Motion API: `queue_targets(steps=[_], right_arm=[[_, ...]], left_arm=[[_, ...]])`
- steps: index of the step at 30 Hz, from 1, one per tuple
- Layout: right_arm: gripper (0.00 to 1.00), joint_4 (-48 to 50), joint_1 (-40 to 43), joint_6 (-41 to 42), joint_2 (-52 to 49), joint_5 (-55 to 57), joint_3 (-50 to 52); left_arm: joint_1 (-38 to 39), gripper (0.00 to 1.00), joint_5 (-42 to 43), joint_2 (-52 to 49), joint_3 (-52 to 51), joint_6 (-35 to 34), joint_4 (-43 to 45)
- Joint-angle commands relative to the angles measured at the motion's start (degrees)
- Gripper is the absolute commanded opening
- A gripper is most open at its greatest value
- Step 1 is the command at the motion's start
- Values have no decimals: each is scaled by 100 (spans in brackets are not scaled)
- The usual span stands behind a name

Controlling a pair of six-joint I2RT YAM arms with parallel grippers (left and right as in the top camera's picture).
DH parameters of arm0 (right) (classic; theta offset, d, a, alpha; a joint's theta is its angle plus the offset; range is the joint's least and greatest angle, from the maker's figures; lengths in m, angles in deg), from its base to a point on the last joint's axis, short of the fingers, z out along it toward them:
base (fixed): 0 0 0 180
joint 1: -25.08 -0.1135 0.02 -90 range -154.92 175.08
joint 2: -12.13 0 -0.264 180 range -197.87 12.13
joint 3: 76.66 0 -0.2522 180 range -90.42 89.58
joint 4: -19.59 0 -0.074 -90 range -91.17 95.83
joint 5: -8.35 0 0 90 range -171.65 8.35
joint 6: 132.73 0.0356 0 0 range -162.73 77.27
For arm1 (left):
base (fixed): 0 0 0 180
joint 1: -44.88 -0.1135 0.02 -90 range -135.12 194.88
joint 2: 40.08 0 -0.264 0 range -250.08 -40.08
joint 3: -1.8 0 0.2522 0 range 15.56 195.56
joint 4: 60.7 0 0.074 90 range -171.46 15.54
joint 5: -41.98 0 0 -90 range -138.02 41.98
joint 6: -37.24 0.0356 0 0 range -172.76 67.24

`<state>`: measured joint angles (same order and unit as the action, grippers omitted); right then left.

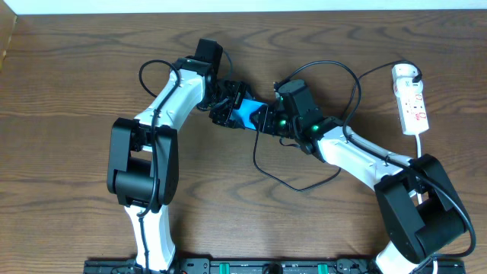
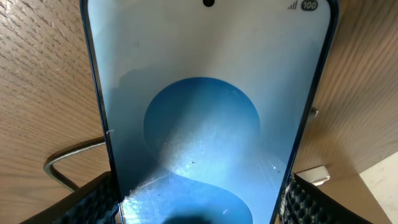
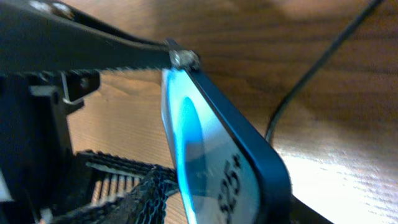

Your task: Plug charger to phone and switch on socket

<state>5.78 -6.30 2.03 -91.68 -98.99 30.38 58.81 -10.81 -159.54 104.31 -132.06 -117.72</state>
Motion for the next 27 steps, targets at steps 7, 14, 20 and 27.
queue_targets(steps=[7,14,20,27], right_arm=[[36,205,-68,199,-210,127,-92],[28,289,-96,214,-234,118,-92],[22,304,-98,216,-234,229,-92],[8,374,-98,216,-234,223,-92]], left_arm=[[2,49,136,258,127,-33,-9],[2,49,136,258,127,-33,28],[2,49,136,258,127,-33,33],[2,49,136,258,127,-33,33]])
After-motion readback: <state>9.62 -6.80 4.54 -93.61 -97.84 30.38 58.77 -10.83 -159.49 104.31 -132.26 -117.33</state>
